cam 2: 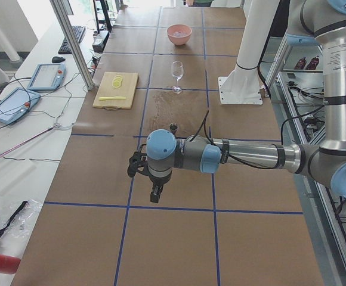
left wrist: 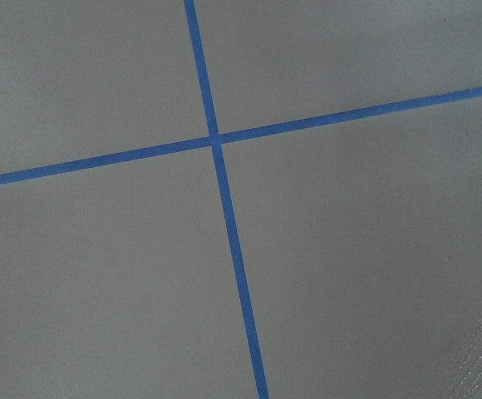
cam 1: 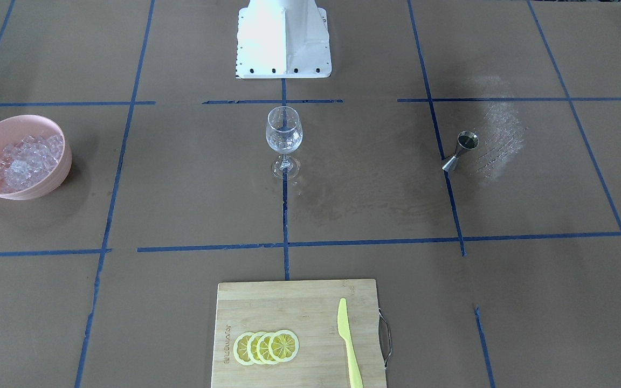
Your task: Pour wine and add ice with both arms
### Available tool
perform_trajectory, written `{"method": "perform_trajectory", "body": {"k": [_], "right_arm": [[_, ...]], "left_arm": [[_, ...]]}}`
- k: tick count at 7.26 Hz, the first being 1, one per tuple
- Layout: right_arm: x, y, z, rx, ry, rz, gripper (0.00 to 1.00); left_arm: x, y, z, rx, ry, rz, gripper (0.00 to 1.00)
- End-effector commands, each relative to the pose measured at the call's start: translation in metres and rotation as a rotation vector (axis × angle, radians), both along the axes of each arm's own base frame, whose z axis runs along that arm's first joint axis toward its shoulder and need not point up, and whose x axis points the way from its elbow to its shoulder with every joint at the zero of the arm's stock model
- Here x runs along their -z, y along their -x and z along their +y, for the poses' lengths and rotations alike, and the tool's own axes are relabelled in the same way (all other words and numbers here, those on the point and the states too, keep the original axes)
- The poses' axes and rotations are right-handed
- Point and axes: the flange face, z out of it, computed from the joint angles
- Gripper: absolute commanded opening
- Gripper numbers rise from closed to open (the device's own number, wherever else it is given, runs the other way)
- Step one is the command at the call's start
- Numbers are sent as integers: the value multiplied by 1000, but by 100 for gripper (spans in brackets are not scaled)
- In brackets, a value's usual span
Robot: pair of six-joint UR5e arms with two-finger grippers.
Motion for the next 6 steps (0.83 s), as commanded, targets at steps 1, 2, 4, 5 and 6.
{"method": "perform_trajectory", "body": {"k": [1, 2, 4, 5, 6], "right_arm": [[31, 0, -29, 0, -103, 3, 100], [46, 1, -46, -3, -137, -2, 100], [57, 1, -52, -10, -225, -9, 100], [58, 1, -49, -4, -243, -5, 100], [57, 0, -48, -10, -238, -2, 100]], "left_arm": [[17, 0, -11, -1, -44, 2, 100], [26, 0, -16, -4, -95, -2, 100], [35, 0, -22, 3, -241, 4, 100], [45, -1, -24, 4, -325, 6, 100], [63, -1, -25, 1, -441, 8, 100]]}}
